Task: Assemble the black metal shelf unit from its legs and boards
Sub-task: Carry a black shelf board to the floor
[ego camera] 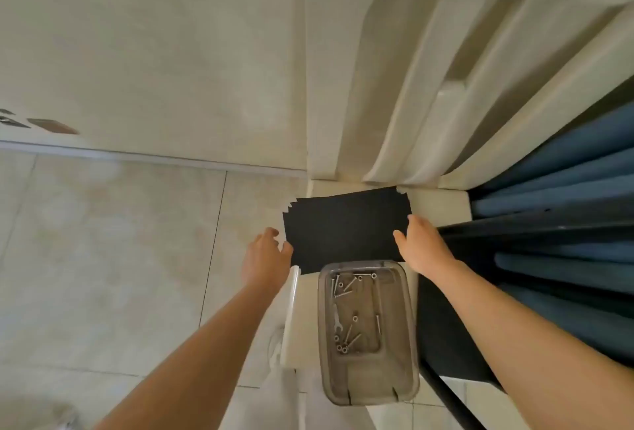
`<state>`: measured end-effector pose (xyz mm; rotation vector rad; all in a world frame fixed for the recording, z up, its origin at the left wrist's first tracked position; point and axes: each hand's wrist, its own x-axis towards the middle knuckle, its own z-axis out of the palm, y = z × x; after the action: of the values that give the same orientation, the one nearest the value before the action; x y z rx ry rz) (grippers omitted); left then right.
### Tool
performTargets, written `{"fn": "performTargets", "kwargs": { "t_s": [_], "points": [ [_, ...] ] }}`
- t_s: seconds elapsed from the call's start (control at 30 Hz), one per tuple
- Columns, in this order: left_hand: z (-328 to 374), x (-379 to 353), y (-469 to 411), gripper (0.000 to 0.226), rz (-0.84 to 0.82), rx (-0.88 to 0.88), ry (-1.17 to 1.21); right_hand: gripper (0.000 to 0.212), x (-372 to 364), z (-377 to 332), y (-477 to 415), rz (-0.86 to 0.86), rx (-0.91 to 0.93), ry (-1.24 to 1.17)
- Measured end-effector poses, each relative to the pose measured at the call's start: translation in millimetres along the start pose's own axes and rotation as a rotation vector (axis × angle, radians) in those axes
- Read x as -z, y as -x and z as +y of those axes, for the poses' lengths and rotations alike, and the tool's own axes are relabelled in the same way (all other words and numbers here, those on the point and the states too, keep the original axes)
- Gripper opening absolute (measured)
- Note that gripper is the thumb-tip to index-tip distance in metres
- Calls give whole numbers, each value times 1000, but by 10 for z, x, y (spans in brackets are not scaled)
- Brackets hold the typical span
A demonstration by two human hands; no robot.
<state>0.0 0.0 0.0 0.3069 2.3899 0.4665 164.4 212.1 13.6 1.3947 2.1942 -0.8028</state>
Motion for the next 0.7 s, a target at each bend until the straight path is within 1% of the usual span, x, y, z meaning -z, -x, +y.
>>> {"fn": "performTargets", "kwargs": {
  "t_s": [0.17,0.3,0.37,0.43,0.53,0.7],
  "points": [
    [-168,-300,-232,47,-93,174,122,55,-230,51,-341,6,-102,-95],
    [-191,-440,-358,54,-172,262,199,50,-373,55,-534,20,-219,-155],
    [-170,-508,-390,53,-218,281,257,47,-426,83,-624,23,-249,-162],
    [-127,-583,-424,45,-247,275,317,47,-444,99,-706,24,-275,-177],
    [-97,-661,-492,38,-249,291,391,47,-451,103,-804,14,-328,-225],
    [-83,-701,-603,42,-257,319,500,45,-467,111,-906,-35,-380,-248]
  ]
}}
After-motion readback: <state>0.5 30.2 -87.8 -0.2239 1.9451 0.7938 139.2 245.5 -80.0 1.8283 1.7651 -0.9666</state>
